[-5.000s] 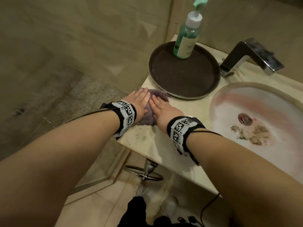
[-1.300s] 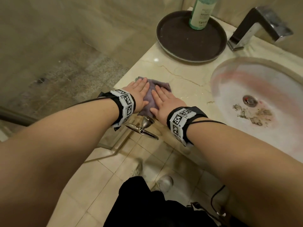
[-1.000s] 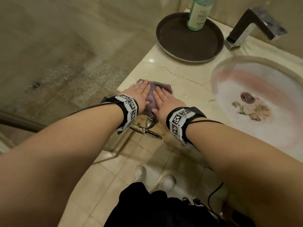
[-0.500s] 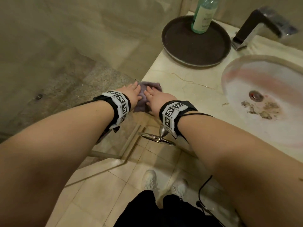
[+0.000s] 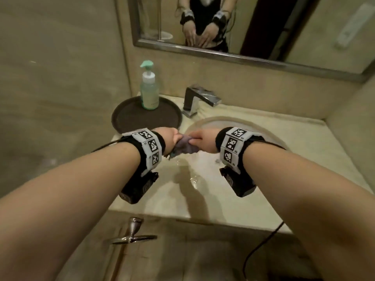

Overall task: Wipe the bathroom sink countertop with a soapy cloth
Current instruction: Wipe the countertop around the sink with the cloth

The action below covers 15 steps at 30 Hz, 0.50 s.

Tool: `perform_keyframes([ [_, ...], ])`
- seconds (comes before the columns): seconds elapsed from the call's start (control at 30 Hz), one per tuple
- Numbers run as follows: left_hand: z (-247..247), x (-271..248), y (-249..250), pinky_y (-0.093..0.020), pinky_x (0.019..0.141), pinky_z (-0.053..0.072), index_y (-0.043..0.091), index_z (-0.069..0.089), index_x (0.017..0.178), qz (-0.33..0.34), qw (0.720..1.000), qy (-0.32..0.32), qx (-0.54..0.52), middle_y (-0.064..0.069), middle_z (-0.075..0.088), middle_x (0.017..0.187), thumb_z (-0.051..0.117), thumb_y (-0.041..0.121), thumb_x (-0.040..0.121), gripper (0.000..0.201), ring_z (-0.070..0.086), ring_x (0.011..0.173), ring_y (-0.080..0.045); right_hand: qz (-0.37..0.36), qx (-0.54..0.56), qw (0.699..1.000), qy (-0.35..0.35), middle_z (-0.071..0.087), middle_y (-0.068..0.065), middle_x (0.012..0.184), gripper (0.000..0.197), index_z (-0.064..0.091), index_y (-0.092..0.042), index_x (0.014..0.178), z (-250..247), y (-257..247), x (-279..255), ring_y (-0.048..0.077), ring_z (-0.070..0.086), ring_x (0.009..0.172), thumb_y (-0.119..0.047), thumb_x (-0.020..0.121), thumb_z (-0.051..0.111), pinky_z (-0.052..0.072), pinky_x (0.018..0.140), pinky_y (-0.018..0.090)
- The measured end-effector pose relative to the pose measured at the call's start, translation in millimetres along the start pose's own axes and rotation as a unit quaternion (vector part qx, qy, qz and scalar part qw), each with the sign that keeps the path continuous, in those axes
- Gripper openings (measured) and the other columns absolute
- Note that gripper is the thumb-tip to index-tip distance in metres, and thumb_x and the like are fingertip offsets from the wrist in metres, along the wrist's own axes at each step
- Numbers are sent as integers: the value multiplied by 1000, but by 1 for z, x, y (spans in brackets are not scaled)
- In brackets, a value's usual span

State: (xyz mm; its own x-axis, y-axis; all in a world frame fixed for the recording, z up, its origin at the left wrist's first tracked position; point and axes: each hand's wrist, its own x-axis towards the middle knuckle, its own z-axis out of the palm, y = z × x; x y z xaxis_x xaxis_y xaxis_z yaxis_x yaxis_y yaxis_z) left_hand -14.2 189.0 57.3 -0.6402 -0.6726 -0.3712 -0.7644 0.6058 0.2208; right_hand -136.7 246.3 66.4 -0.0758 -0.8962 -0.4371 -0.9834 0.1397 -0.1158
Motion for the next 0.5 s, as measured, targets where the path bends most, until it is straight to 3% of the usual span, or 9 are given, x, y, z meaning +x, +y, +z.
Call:
perform_keyframes([
  [0.07, 2, 19, 34, -31, 103, 35, 8, 47, 135, 18, 1000, 12, -12, -15, 53, 136, 25, 27, 103, 43, 49, 126, -28, 29, 6, 1000, 3, 62, 7, 124, 35, 55, -19, 127, -5, 40, -9, 23, 57, 105, -29, 98, 37, 41, 97, 33],
  [0.2, 7, 67, 114, -30, 106, 33, 16, 46, 137, 44, 997, 28, -64, -10, 50, 141, 29, 29, 102, 41, 46, 130, -27, 63, -11, 998, 4, 61, 2, 129, 38, 52, -26, 132, -19, 129, -24, 23, 56, 117, -29, 97, 39, 41, 100, 30],
  [0.33, 15, 119, 172, -30, 103, 35, 18, 47, 138, 25, 995, 40, -87, -9, 52, 139, 32, 27, 101, 40, 48, 127, -27, 57, -60, 996, -11, 57, 3, 135, 39, 48, -28, 136, -28, 200, -18, 25, 54, 121, -29, 98, 38, 41, 103, 32],
  [0.43, 10, 150, 201, -31, 103, 37, 19, 46, 139, 1, 995, 48, -92, -10, 53, 138, 32, 25, 102, 40, 49, 126, -28, 40, -90, 995, -22, 34, 5, 153, 41, 43, -28, 139, -37, 243, -1, 25, 39, 136, -28, 99, 34, 33, 109, 31],
  [0.5, 2, 164, 208, -32, 102, 37, 17, 44, 139, -15, 996, 47, -69, -11, 54, 136, 28, 27, 102, 41, 50, 125, -27, 12, -89, 996, -15, 29, 1, 155, 44, 37, -27, 144, -43, 258, 10, 18, 26, 144, -24, 101, 32, 21, 111, 24],
])
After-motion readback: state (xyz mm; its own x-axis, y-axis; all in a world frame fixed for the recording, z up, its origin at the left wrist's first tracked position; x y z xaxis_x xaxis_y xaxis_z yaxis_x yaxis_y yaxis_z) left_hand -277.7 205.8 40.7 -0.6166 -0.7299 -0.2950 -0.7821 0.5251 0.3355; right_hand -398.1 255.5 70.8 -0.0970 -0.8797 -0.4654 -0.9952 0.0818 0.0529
